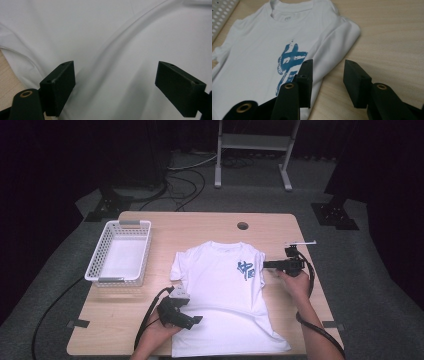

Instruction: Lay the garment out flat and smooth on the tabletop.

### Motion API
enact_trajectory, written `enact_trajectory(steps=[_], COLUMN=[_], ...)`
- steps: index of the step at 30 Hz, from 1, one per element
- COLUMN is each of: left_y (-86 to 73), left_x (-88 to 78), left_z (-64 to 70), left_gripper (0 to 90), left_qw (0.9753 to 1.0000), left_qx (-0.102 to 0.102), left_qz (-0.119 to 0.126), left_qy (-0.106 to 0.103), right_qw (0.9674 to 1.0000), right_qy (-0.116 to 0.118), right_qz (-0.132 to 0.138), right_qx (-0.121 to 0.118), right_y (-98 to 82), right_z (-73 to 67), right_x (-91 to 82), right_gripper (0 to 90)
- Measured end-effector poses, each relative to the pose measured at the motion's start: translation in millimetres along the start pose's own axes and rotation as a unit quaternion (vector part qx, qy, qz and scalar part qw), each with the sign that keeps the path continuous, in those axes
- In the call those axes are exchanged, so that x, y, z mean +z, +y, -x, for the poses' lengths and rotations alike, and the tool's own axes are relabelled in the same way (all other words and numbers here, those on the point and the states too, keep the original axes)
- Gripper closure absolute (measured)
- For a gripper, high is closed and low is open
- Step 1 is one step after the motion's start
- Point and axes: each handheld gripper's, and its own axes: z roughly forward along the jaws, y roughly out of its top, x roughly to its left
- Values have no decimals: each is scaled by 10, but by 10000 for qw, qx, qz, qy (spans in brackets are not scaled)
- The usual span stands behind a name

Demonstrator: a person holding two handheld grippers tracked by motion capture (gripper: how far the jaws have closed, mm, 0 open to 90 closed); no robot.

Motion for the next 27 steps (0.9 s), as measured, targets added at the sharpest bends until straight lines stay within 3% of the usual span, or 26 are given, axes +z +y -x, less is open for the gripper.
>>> enact_trajectory(steps=[8, 10, 13, 14, 17, 20, 22, 24, 25, 26, 27], left_y=[-8, -8, -8, -9, -13, -13, -14, -16, -17, -19, -21], left_x=[-6, -4, -3, -2, -4, -4, -4, -5, -6, -6, -6], left_z=[-21, -17, -16, -14, -16, -15, -14, -14, -16, -17, -19], left_gripper=[153, 153, 153, 153, 153, 153, 153, 153, 153, 153, 153], left_qw=[10000, 10000, 10000, 10000, 9999, 9999, 9999, 9999, 9999, 9999, 9999], left_qx=[-48, -46, -56, -53, -65, -70, -65, -74, -75, -80, -83], left_qz=[47, 52, 54, 60, 72, 71, 73, 80, 84, 97, 105], left_qy=[-73, -62, -57, -54, -53, -54, -46, -47, -51, -57, -65], right_qw=[9999, 10000, 9999, 9996, 9991, 9971, 9942, 9891, 9840, 9768, 9685], right_qy=[-11, -4, -103, -155, -162, -92, 36, 283, 576, 857, 861], right_qz=[4, 0, 51, 46, 113, 158, 215, 195, 91, -257, -568], right_qx=[111, 68, -99, -212, -385, -735, -1057, -1435, -1685, -1947, -2265], right_y=[9, 38, 77, 91, 155, 224, 257, 249, 223, 191, 146], right_z=[-21, -53, -113, -137, -235, -448, -646, -880, -1005, -1139, -1277], right_x=[161, 207, 258, 276, 290, 286, 288, 326, 382, 461, 533], right_gripper=[604, 653, 855, 881, 887, 887, 887, 884, 867, 831, 810])
